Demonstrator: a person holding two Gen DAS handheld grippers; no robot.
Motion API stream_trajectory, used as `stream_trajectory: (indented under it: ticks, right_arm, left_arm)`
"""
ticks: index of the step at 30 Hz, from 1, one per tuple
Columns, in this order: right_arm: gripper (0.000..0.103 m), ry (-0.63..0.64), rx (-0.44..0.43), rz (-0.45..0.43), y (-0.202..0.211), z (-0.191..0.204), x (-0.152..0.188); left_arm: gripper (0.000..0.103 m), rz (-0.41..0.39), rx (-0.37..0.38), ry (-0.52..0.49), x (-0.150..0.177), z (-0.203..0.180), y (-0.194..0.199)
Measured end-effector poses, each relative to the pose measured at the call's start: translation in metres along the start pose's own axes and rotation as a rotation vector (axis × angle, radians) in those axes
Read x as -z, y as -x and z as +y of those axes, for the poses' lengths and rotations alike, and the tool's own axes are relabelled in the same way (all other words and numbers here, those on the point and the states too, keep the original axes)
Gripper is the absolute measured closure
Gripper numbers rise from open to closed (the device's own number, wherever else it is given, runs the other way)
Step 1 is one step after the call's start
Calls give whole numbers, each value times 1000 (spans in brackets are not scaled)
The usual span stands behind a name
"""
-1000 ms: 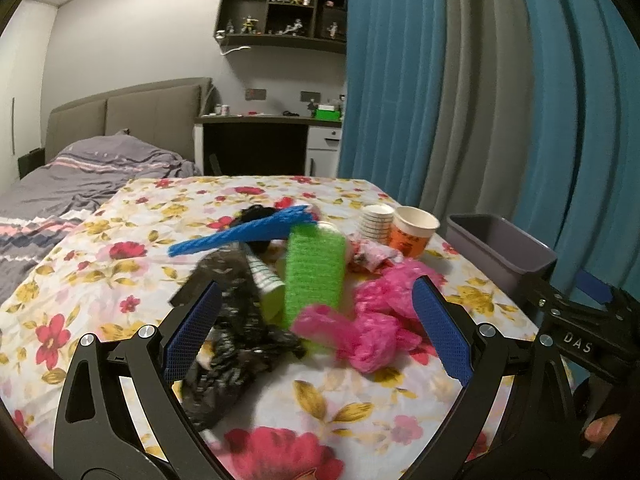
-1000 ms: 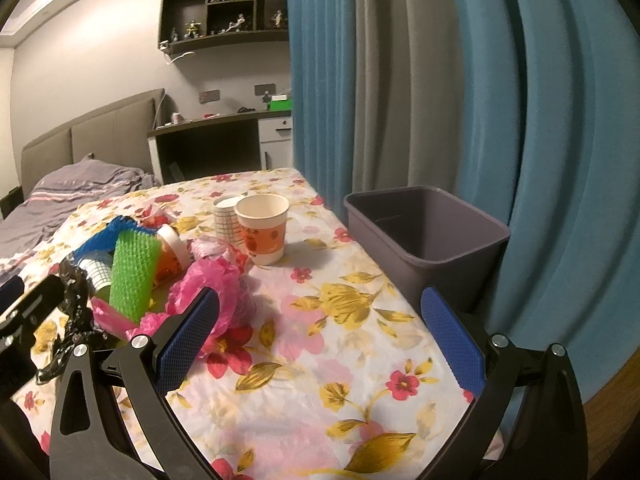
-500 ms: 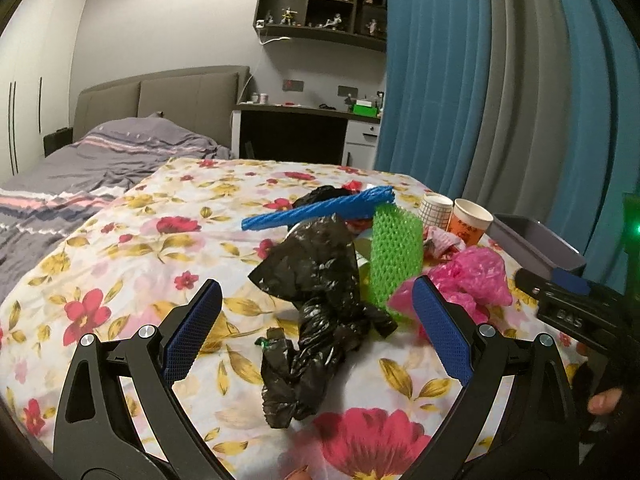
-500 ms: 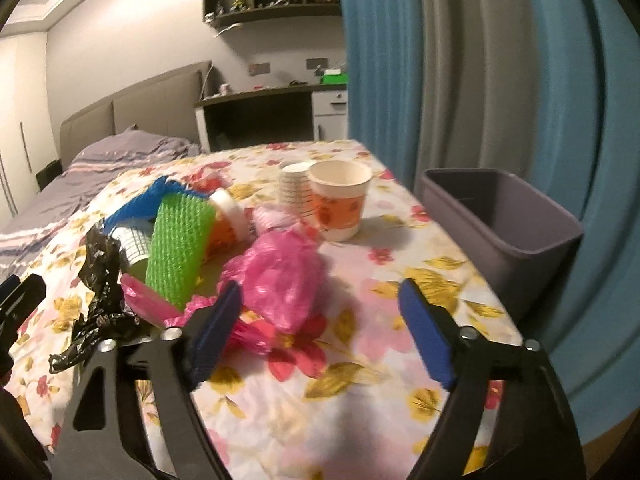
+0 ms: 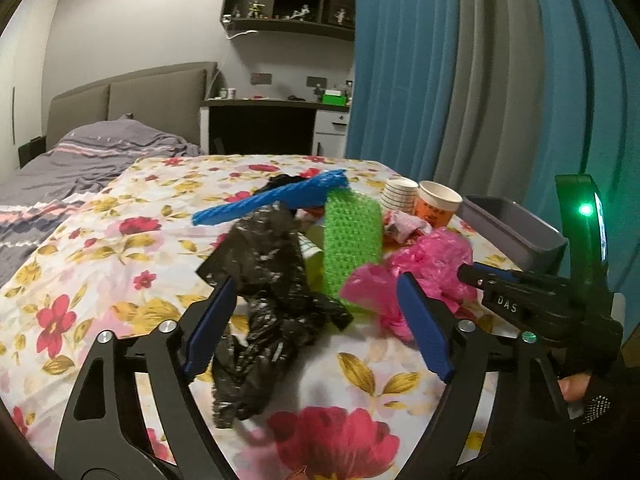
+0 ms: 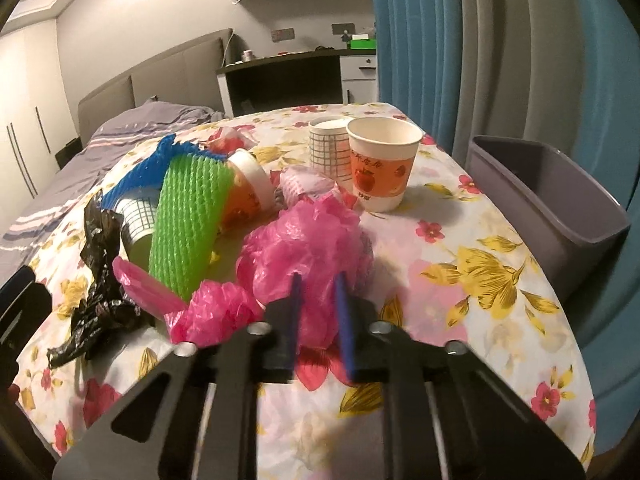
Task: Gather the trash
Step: 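Grasp the pink plastic bag with the right tool while the left tool grasps another pink bag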
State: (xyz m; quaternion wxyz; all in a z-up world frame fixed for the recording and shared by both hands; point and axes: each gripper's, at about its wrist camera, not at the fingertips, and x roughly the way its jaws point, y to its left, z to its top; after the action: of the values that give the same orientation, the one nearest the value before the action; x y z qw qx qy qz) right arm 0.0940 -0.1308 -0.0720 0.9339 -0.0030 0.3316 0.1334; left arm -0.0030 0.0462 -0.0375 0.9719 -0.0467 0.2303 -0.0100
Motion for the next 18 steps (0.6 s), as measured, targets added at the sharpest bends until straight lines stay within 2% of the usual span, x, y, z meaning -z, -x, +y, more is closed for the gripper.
stream_trajectory:
  ticks: [2, 7, 12, 18]
  right_arm:
    - [97, 3, 2, -16, 6, -3, 3]
    - [98, -8, 12, -55, 25, -14, 6]
    - [98, -22, 30, -89, 41, -26, 7]
    - [98, -44, 34, -102, 48, -37, 8]
  left_arm:
    - [28, 11, 18, -5, 1, -6, -3]
    - [35, 50, 77, -22, 2, -26, -15]
    - [40, 91, 103, -43, 2, -46, -34]
    - [45, 192, 90, -66, 11, -59, -60]
